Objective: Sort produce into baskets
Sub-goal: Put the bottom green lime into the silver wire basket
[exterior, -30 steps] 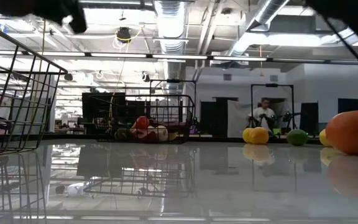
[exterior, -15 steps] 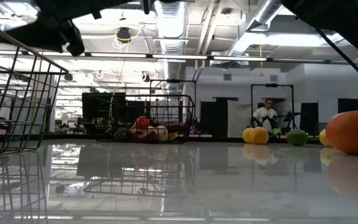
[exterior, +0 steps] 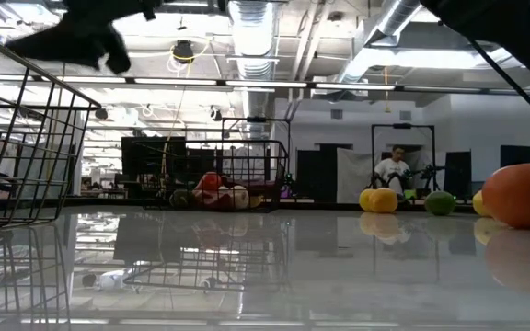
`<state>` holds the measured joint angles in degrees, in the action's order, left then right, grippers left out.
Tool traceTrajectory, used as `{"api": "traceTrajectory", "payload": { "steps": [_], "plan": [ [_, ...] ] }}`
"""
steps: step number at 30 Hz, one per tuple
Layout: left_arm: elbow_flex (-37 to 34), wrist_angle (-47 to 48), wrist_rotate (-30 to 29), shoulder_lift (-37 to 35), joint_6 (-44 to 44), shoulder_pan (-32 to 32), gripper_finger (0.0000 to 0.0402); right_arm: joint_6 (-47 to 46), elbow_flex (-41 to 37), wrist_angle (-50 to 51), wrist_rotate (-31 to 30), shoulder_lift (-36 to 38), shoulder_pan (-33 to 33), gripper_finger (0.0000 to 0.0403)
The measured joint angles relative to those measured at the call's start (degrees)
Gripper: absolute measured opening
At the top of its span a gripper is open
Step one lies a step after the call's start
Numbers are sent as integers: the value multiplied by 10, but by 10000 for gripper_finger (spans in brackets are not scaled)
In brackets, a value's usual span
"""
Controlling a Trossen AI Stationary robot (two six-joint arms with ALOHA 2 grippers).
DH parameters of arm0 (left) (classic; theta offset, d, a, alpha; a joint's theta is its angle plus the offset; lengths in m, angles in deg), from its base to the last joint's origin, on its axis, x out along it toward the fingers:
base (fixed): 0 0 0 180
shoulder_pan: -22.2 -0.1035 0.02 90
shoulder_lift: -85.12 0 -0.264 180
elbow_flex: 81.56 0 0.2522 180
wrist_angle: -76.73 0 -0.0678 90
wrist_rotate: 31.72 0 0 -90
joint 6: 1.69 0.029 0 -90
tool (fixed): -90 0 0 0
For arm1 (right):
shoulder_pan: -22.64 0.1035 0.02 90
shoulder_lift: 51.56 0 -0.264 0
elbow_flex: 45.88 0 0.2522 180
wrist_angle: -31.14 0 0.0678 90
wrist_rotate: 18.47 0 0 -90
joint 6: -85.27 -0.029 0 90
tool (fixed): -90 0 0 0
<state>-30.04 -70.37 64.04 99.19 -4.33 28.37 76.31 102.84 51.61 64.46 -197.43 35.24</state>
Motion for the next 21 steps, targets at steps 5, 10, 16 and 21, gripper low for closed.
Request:
{"api": "traceTrajectory", "payload": {
  "steps": [5,10,16,21],
  "plan": [
    [0,2,-1,0,0,0,279,37,0,64,-45,41,7,389],
    [0,12,-4,0,0,0,279,55,1,231,-127,91,23,388],
    [0,39,-35,0,-2,0,279,-66,2,464,-142,112,37,388],
    [0,59,-50,2,-6,0,279,-242,1,680,-86,111,78,388]
  ]
}}
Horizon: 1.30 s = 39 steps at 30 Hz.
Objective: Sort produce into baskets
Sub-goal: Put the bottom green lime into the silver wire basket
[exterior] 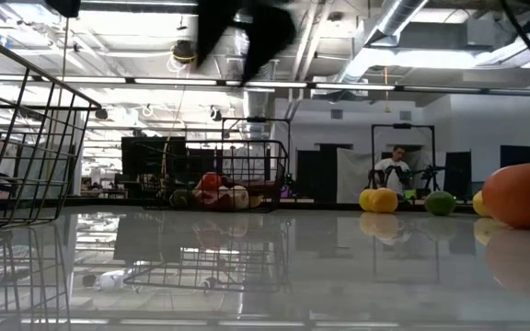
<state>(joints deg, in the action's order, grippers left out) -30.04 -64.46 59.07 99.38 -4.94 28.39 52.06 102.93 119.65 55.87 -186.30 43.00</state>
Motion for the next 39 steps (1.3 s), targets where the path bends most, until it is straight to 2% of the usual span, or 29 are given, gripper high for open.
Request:
{"api": "traceTrajectory", "payload": {
  "steps": [3,6,10,18,26,30,34,36,39],
  "plan": [
    [0,0,-2,0,0,0,279,-123,0,137,60,0,28,388],
    [0,-4,-1,0,0,0,279,-194,-26,151,96,10,61,387],
    [0,-5,1,0,0,0,279,-294,-78,157,92,38,101,374],
    [0,-6,18,0,1,0,279,-483,-238,150,53,140,152,355],
    [0,-5,17,0,9,0,279,-555,-428,147,37,262,147,355],
    [0,-3,15,0,9,0,279,-550,-509,101,59,320,122,355],
    [0,3,10,0,9,0,279,-535,-567,-73,100,364,99,354],
    [0,8,2,0,11,0,279,-542,-578,-146,121,367,95,354],
    [0,15,-11,0,17,0,279,-579,-577,-183,162,354,95,354]
  ]
}}
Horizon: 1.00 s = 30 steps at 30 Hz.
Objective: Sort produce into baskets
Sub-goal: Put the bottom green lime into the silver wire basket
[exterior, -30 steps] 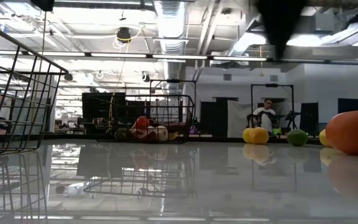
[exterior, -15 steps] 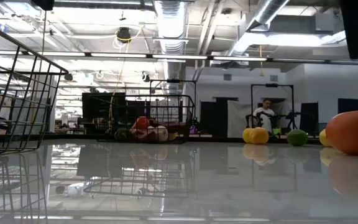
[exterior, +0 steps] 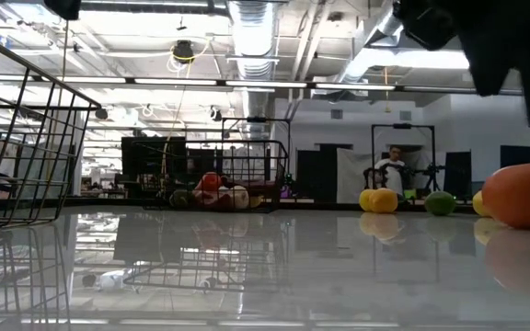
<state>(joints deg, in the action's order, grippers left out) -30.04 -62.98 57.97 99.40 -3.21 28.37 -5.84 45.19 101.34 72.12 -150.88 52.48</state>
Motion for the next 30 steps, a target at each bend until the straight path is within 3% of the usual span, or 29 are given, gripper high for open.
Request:
{"api": "traceTrajectory", "payload": {
  "steps": [10,20,30],
  "plan": [
    [0,2,-4,0,-4,0,279,-36,1,10,109,-96,24,354],
    [0,2,-4,0,-4,0,279,-47,1,34,86,-123,38,348],
    [0,2,-4,0,-5,0,279,-25,1,39,66,-125,25,290]
  ]
}}
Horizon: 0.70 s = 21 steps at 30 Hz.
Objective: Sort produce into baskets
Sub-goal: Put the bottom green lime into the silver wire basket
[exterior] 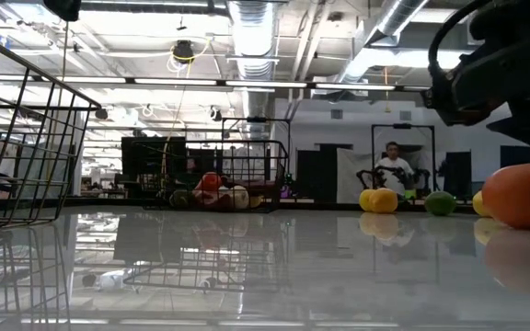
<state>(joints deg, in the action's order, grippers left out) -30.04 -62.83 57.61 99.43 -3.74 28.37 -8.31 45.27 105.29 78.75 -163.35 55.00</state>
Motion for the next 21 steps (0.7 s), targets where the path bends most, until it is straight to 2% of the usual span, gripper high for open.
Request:
{"api": "traceTrajectory", "payload": {
  "steps": [8,13,16,21],
  "plan": [
    [0,0,0,0,0,0,279,27,7,-17,-4,0,-11,282],
    [0,0,-1,0,1,0,279,76,48,-90,-88,0,-30,281],
    [0,-1,-1,0,1,0,279,133,75,-170,-152,0,-47,281],
    [0,-2,-1,0,1,0,279,270,84,-390,-230,0,-77,281]
  ]
}}
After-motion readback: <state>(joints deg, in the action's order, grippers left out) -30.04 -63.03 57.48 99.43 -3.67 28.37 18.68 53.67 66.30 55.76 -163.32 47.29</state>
